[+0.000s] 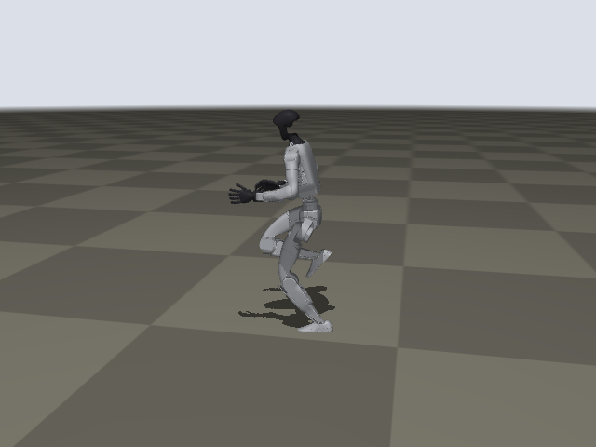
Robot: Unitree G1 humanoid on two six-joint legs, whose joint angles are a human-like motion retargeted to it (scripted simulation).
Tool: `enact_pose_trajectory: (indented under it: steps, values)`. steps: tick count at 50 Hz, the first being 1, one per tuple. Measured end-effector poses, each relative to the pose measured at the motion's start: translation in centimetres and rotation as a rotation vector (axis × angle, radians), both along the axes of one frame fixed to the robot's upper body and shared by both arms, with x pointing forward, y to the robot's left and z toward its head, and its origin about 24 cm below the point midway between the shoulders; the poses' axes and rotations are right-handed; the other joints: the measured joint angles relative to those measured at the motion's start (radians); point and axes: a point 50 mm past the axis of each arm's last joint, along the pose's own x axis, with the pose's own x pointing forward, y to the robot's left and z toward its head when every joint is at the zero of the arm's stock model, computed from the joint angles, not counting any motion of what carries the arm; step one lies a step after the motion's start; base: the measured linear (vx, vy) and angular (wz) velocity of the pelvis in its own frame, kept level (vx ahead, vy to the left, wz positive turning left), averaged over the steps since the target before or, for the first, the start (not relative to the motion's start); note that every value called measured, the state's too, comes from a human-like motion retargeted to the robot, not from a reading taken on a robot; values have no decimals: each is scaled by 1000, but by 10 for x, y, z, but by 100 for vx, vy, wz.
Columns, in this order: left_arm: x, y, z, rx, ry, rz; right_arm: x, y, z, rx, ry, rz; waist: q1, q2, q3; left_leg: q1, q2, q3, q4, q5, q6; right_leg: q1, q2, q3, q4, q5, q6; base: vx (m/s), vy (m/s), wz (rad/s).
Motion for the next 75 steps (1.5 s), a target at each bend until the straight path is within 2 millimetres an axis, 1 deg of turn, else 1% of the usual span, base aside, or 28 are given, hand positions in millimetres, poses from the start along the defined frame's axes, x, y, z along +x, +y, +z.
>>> enact_pose_trajectory:
  steps: [2,4,8,10,15,20,23,25,28,30,31,33,35,38,40,43,48,51,53,55,57,60,62,65,67,70,72,75]
  values:
    - [28,-27,51,25,-223,-39,-24,-26,-21,59,95,-72,-118,53,16,55,24,-51,-17,12,-75,-151,1,-17,-57,-26,25,108,10,145]
    - [34,-45,80,13,-359,-67,-54,-45,-16,-4,156,-6,-224,93,-18,181,22,-71,-170,117,-107,-223,-31,-5,-186,22,45,123,12,45]
    - [35,-52,95,53,-411,-106,-100,-70,-11,-126,461,202,-340,146,-154,369,2,-69,-555,667,-185,-233,-66,-2,-597,254,17,127,5,-34]
    - [36,-53,104,94,-436,-145,-121,-83,-15,-172,624,242,-369,147,-209,378,-17,-73,-616,847,-221,-168,-76,28,-847,379,56,128,3,8]
    - [25,-61,100,63,-425,-225,-176,-98,-23,-164,894,221,-372,34,-246,341,-60,141,-251,675,-132,275,-179,259,-1568,653,179,130,-1,48]
    - [27,-55,88,-88,-366,-224,-150,-114,-45,-120,928,126,-352,-6,-170,91,-102,166,486,403,53,698,-431,192,-2077,904,225,122,-3,34]
    - [16,-51,76,-202,-324,-198,-120,-108,-65,-100,815,14,-234,56,-39,-157,-113,98,965,191,84,813,-362,144,-1905,344,30,104,-4,-99]
    - [4,-42,64,-290,-294,-134,-63,-94,-63,-183,626,-35,-169,104,90,-377,-167,46,1229,68,53,767,-299,180,-1605,92,-82,81,2,-128]
    - [-29,-8,19,-446,-185,97,60,-18,15,-239,121,50,-111,112,217,-727,-211,31,1384,6,16,734,-263,234,-1355,-36,-49,85,7,-139]
    - [-63,16,-12,-482,-78,260,97,59,92,-54,-174,208,-28,79,223,-883,-145,53,1375,3,54,793,-265,287,-1353,-87,-42,104,5,-141]
    - [-79,28,-21,-469,-28,314,99,94,133,41,-316,291,33,54,199,-936,-104,72,1329,19,76,820,-281,316,-1385,-81,-36,110,7,-115]
    - [-106,47,-36,-405,77,372,79,149,209,159,-583,449,147,6,133,-1003,-55,113,1184,57,102,886,-326,364,-1502,-9,-15,115,14,-48]
    - [-124,62,-48,-306,195,370,42,182,264,183,-805,607,234,-35,49,-989,-38,162,966,118,114,982,-379,384,-1705,166,23,121,22,32]
    - [-146,75,-70,-191,379,363,-17,212,294,133,-991,888,336,-101,-81,-857,-70,203,557,351,63,1087,-439,399,-1971,564,124,128,25,9]
    - [-165,80,-83,-176,485,390,-50,220,300,114,-1074,1059,372,-118,-157,-734,-127,148,272,524,-32,1103,-446,380,-1983,624,127,133,27,-61]
    - [-199,75,-86,-246,592,432,-72,220,283,228,-1055,1203,367,-74,-234,-449,-92,95,-101,658,-133,1104,-377,326,-1750,537,66,134,29,-82]
    - [-152,57,-85,-218,565,245,-44,172,223,263,-783,1092,337,-52,-310,-107,-17,153,-586,882,-197,782,-259,182,-864,275,-122,118,29,-5]
    - [-111,37,-54,-140,381,110,-22,148,179,272,-556,968,250,-64,-277,-50,-52,161,-487,472,-109,524,-132,154,-336,149,-94,94,21,71]
    - [-76,20,-23,-138,201,42,-2,134,144,264,-413,810,189,-66,-187,-112,-39,159,-203,173,3,307,-74,110,-45,59,-104,71,11,72]
    - [-34,-7,20,-164,-27,-15,19,109,103,210,-284,580,126,-43,-73,-187,-1,116,81,11,60,48,-2,36,96,23,-109,71,6,111]
    - [-10,-41,69,-254,-276,-57,16,64,71,204,-177,411,11,-2,11,-145,-15,54,145,-35,25,-114,34,28,17,-2,-55,90,14,193]
    - [-8,-70,134,-447,-598,-84,-34,-7,63,174,-81,294,-200,112,7,-16,-21,-45,26,-1,-42,-227,4,74,-302,-3,28,111,23,160]
    - [-12,-66,156,-518,-704,-89,-67,-39,60,104,94,286,-318,170,-56,96,-24,-91,-179,166,-82,-232,-32,100,-602,116,79,126,14,63]
    - [-10,-68,163,-523,-739,-120,-104,-77,41,1,460,275,-388,218,-174,262,-32,-96,-564,639,-169,-138,-69,134,-1118,312,106,130,2,-38]
    - [-10,-76,161,-503,-731,-177,-130,-101,28,-95,656,226,-412,210,-240,326,-43,-69,-692,838,-222,-19,-84,190,-1428,419,135,131,-4,-6]
    - [-16,-81,156,-493,-710,-245,-168,-125,14,-162,845,94,-465,133,-294,385,-116,33,-631,778,-190,192,-207,273,-1744,608,181,131,-8,77]
    - [-18,-81,152,-502,-671,-310,-193,-134,-6,-188,945,-14,-485,50,-250,379,-121,110,-345,642,-156,432,-292,336,-1978,739,204,122,-10,80]
    - [-6,-83,149,-524,-621,-352,-176,-148,-38,-158,963,-87,-523,18,-188,236,-61,116,170,452,-81,670,-356,353,-2165,899,228,120,-23,85]
